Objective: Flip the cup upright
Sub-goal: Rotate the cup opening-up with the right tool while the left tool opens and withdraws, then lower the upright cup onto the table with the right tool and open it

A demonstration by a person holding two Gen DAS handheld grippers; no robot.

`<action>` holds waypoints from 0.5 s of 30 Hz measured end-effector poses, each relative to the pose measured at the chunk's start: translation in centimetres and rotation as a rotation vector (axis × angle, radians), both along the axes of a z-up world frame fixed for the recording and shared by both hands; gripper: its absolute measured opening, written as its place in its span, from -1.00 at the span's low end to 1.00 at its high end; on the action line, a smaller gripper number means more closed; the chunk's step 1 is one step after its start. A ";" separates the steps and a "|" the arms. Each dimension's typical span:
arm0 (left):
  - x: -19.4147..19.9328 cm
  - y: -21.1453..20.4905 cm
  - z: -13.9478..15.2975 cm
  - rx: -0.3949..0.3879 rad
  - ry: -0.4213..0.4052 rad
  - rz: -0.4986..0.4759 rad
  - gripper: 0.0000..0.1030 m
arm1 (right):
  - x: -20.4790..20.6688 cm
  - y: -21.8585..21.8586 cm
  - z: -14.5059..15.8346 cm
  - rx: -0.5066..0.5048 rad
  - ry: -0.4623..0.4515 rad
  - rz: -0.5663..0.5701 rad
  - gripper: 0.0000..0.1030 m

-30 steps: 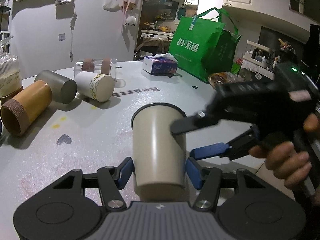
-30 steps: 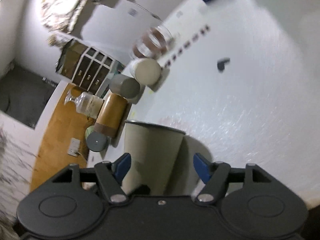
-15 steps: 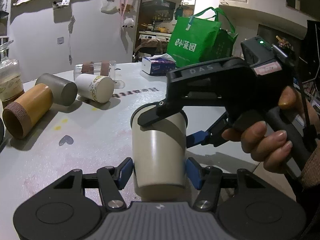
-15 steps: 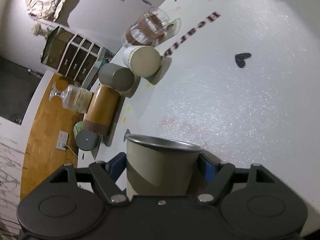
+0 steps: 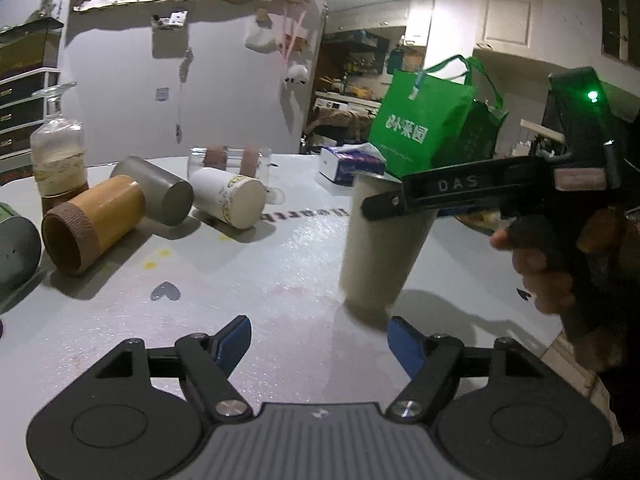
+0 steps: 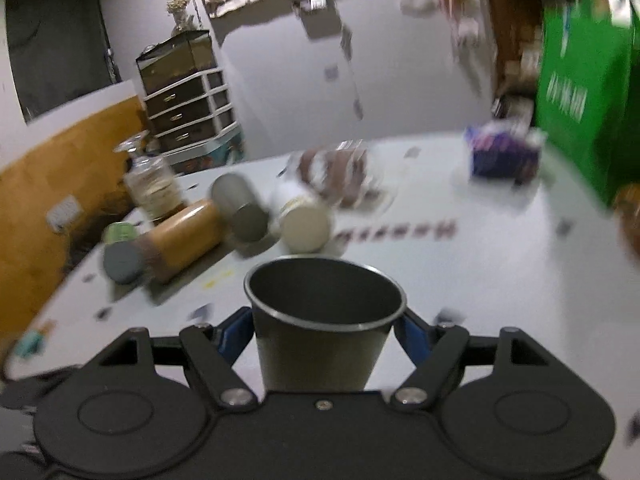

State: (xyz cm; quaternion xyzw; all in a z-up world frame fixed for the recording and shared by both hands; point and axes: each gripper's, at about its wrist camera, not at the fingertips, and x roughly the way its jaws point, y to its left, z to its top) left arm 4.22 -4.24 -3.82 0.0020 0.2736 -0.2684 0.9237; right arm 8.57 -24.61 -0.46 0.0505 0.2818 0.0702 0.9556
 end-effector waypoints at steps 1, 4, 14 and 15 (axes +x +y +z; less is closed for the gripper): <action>0.0 0.1 0.0 0.000 -0.002 0.008 0.47 | 0.4 -0.3 0.1 -0.039 -0.026 -0.022 0.49; 0.1 0.3 0.0 0.006 -0.011 0.033 0.48 | 2.1 -1.4 0.2 -0.107 -0.063 -0.087 0.49; 0.6 1.2 -1.1 0.012 -0.012 0.108 0.49 | 8.9 -6.7 -0.1 -0.219 -0.104 -0.301 0.49; 0.6 1.1 -1.3 0.016 -0.012 0.114 0.50 | 9.5 -7.2 -0.2 -0.231 -0.110 -0.323 0.49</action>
